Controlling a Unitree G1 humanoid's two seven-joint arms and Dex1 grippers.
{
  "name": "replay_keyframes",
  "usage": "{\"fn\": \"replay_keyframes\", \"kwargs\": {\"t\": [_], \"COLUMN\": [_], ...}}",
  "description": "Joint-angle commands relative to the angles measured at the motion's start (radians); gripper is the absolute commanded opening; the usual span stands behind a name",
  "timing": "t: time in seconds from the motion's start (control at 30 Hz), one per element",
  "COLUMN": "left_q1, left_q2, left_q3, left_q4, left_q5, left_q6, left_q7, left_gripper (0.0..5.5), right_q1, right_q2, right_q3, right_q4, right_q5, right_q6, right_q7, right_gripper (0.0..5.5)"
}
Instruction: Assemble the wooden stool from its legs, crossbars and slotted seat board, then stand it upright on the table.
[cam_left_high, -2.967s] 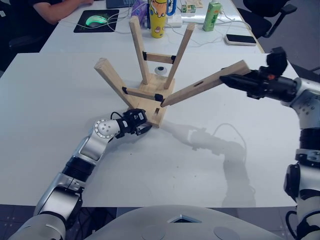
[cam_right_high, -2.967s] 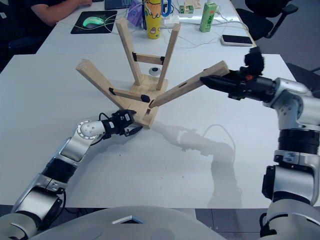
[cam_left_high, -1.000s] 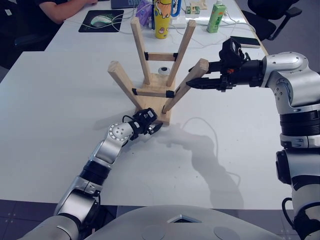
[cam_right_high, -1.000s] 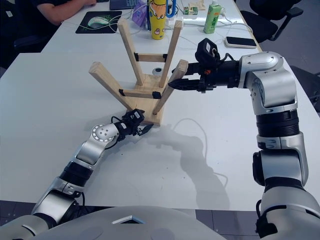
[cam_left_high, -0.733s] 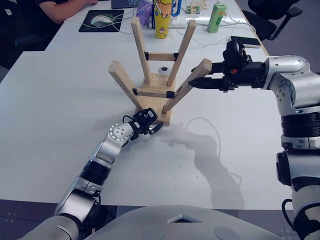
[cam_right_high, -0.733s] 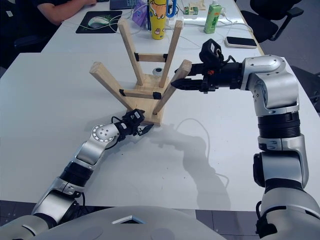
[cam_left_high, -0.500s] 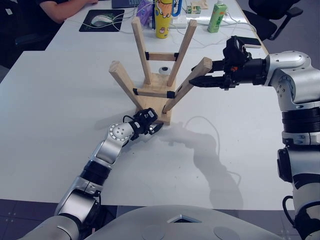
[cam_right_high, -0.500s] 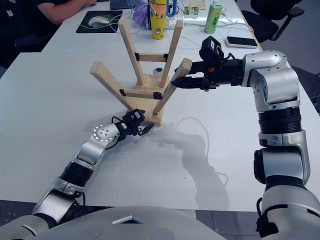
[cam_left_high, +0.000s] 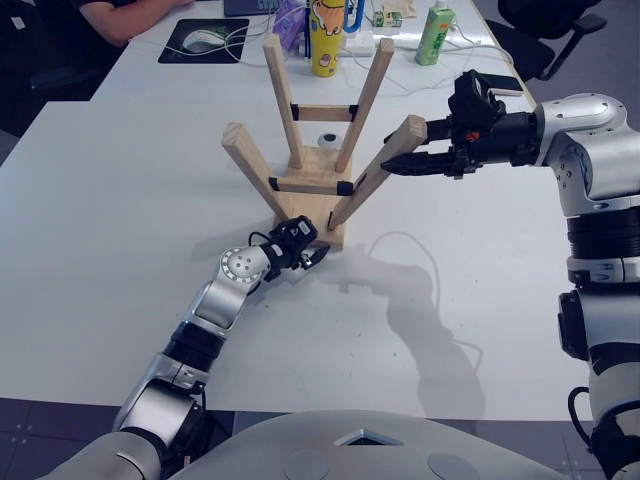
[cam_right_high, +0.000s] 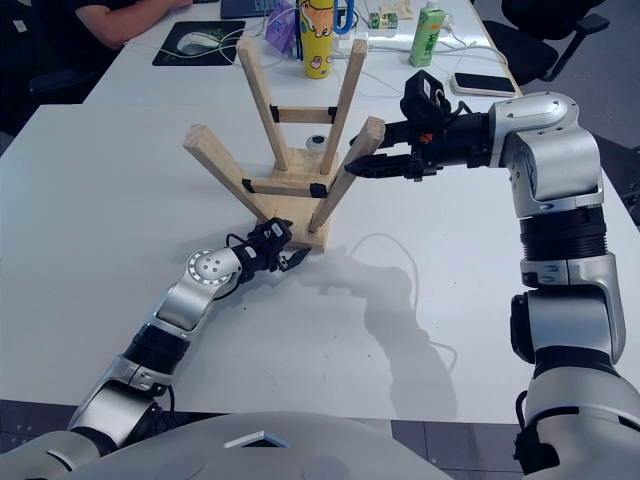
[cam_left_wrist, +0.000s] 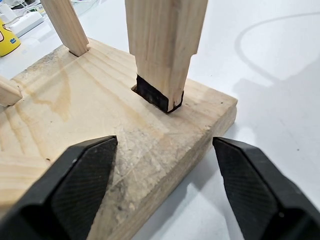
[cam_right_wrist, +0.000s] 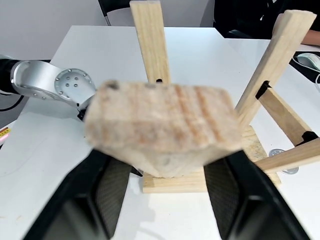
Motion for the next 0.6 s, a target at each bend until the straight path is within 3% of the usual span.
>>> {"fn": "replay_keyframes", "kwargs": {"t": [0.03,0.4,0.6], "left_q1": [0.098,0.104,0.103], "left_q2": [-0.005,-0.008,-0.023], "left_q3": [-0.066,-0.062,-0.056], "left_q4": [0.093,0.090,0.098], "left_q5": [0.005,0.004,0.003], "left_q6": [0.087,0.086,0.084], "left_q7": [-0.045,-0.039,-0.023], "left_gripper": [3.53,3.53,3.53], "right_q1": [-0.022,-0.126,-0.119], "right_q2": [0.009,-0.025,0.009], "right_q3": [0.019,0.076,0.114], "right_q4": [0.021,0.126,0.065], "right_q5": [-0.031,-0.100,-0.112], "right_q6": [-0.031,-0.114,-0.079], "right_q7": [-0.009,0.086,0.104], "right_gripper": [2.07,2.07,2.07]}}
